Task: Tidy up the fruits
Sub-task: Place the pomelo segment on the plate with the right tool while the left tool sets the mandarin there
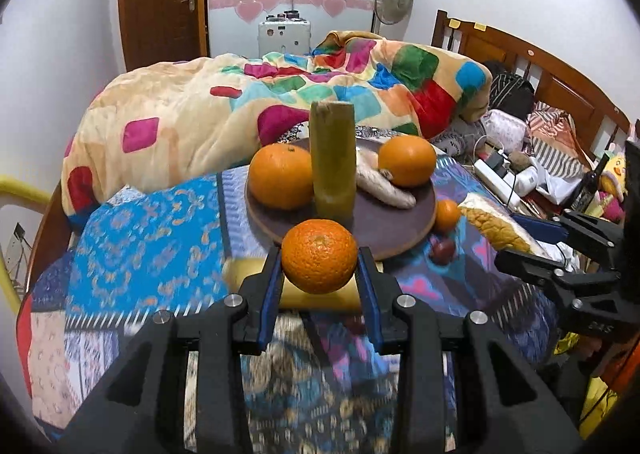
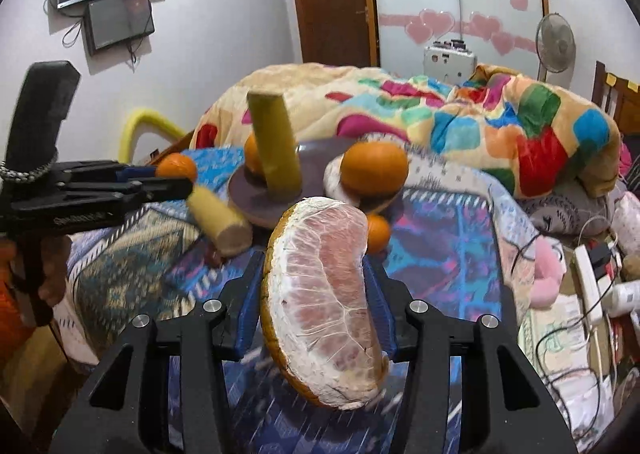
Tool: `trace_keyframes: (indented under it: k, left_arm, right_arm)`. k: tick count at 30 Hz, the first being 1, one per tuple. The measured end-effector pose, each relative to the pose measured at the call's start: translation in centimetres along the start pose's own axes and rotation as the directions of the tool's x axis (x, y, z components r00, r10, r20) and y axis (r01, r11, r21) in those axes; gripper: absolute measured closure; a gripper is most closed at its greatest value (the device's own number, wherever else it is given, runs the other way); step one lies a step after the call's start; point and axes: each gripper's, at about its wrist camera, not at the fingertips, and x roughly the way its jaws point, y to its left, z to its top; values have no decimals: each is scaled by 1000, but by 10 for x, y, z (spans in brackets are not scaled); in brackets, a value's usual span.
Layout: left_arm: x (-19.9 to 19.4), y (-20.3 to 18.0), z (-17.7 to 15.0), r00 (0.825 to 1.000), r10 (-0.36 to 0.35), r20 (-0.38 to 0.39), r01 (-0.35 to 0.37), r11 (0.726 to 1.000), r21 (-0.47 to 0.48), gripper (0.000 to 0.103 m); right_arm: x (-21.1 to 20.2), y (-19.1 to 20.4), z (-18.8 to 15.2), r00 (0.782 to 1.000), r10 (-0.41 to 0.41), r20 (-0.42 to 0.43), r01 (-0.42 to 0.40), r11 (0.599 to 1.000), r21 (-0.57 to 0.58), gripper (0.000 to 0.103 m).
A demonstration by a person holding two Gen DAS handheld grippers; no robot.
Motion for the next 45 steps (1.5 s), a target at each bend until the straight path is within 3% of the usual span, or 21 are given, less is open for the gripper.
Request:
trace_keyframes:
  k: [9, 18, 34, 40, 45]
  left_arm:
    - [47, 9, 20, 998, 13, -58, -12, 1000, 20, 67]
    - [66, 9, 32, 997, -2, -74, 5, 999, 32, 67]
    - [71, 4, 37, 997, -5, -79, 8, 999, 42, 64]
    - [57, 3, 35, 998, -10, -64, 13, 999, 35, 60]
    - [39, 2, 28, 998, 17, -53, -15, 999, 40, 51]
  right_arm:
    - [41, -1, 42, 1000, -7, 15, 7, 999, -39, 58]
    - [81, -1, 60, 1000, -15, -27, 13, 999, -48, 58]
    - [83, 2, 73, 1000, -13, -25, 11, 998, -68, 56]
    - [70, -1, 72, 1000, -25, -12, 24, 998, -61, 56]
    - [55, -5, 62, 999, -35, -15, 34, 998, -53, 56]
